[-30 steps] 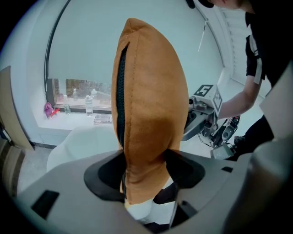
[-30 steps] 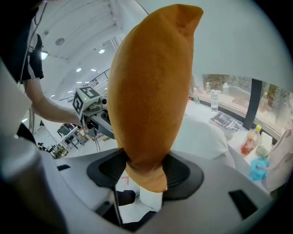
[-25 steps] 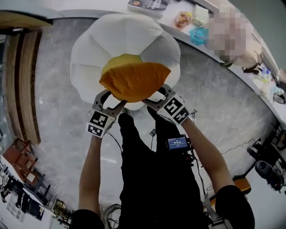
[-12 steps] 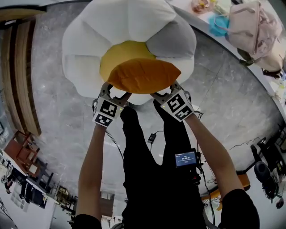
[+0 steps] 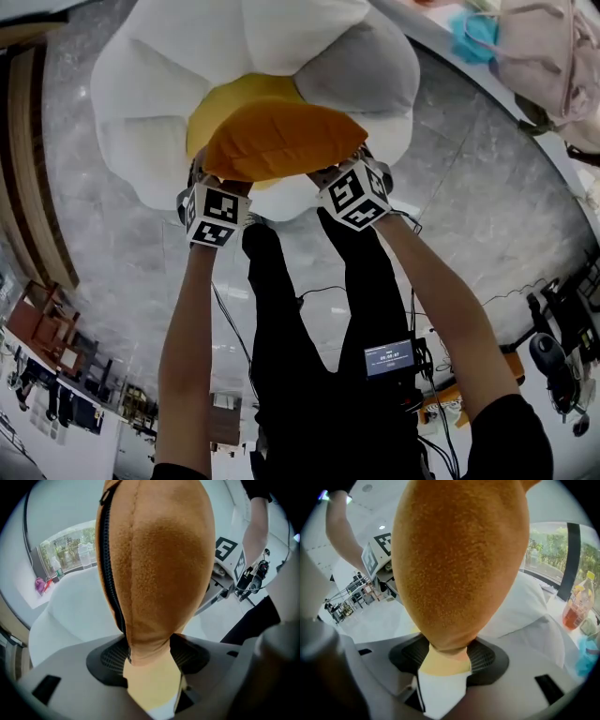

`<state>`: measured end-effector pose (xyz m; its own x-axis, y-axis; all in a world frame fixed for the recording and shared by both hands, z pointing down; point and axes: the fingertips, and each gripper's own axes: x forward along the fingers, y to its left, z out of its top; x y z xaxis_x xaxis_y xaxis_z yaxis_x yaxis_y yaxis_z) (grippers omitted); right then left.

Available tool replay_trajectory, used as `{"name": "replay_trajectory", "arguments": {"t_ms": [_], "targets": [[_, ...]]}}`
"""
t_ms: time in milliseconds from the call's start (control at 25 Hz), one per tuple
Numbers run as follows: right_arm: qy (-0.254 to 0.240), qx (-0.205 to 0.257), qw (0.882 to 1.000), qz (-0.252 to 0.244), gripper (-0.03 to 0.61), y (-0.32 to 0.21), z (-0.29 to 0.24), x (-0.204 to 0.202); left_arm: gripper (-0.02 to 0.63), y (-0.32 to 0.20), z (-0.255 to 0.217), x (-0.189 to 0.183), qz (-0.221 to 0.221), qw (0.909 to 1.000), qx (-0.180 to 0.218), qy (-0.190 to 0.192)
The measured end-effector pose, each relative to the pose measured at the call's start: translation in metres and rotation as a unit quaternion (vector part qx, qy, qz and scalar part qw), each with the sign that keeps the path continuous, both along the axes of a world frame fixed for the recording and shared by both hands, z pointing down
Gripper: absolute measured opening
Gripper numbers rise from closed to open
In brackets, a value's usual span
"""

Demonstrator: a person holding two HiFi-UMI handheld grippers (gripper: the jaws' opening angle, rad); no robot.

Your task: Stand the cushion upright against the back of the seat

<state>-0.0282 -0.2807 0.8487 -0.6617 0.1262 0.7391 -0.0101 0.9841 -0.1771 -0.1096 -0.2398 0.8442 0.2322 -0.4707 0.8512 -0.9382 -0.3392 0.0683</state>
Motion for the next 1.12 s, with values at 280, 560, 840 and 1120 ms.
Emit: {"name": "replay_trajectory", "arguments": {"t_ms": [280,560,840,1120], "targets": [[0.004,0.023,1.0,-0.001,0.262,-0.019,0.043,-0.017,0.29,-0.017,0.039,-0.016,-0.025,0.9988,0.004,-0.043],[0.025,0.034,0.999,-0.003,0.261,-0.02,0.072,-0.03,0.29,-0.016,0.07,-0.03,-0.048,0.9971,-0.017,-0.056],[0.046,-0.003,0.999,0.025,0.265,-0.031,0.089,-0.031,0.29,-0.034,0.083,-0.034,-0.013,0.998,-0.035,-0.052],[0.074,-0.024,0.996,0.032,0.301,-0.04,0.088,-0.043,0.29,-0.038,0.081,-0.045,-0.032,0.998,-0.038,-0.039]]}}
